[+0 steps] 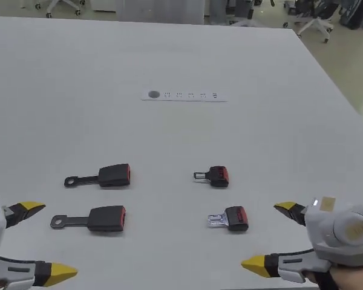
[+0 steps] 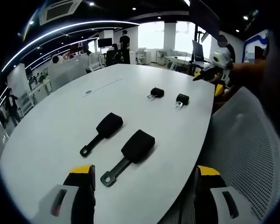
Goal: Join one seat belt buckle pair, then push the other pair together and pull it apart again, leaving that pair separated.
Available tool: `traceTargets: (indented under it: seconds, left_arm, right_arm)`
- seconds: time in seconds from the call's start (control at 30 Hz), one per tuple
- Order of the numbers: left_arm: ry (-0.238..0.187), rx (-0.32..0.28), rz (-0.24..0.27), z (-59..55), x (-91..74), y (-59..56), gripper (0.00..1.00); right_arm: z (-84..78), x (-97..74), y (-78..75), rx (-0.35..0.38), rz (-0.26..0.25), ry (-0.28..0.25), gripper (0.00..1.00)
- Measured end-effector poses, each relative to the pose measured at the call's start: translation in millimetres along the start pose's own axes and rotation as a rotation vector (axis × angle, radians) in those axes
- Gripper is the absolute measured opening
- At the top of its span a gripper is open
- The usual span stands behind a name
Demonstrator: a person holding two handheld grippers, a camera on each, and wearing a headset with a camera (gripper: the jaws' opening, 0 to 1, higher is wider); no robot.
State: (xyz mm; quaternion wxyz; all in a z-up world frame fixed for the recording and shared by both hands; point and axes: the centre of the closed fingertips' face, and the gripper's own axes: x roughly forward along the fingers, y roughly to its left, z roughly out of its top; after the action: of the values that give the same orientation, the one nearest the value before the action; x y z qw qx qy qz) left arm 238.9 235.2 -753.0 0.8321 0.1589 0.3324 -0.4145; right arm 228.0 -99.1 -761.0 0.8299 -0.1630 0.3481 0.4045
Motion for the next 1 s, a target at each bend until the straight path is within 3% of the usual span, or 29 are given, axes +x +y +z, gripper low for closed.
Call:
traceTargets:
  seconds: [0.13, 0.2, 0.37, 0.57, 1.0]
  left_arm:
    - [0.013, -0.006, 0.010, -1.9, -0.6, 1.8, 0.87]
    - [0.002, -0.001, 0.065, 0.7, 1.2, 10.3, 0.90]
    - [0.008, 0.008, 0.033, 6.9, 9.3, 1.3, 0.85]
    - [0.012, 0.015, 0.018, 9.3, 13.6, -0.6, 0.84]
    - [0.082, 0.068, -0.054, 8.2, 32.8, -7.8, 0.72]
  right_arm:
    - [0.4, -0.6, -1.2, -0.019, -0.005, 0.003, 0.83]
    - [2.9, -0.2, 1.6, -0.021, 0.011, -0.007, 0.83]
    - [3.0, 3.1, 0.6, -0.023, 0.014, 0.014, 0.82]
    - [1.5, 9.0, 1.6, -0.020, 0.031, 0.040, 0.77]
    - [9.9, 14.9, -6.8, -0.097, 0.041, 0.078, 0.66]
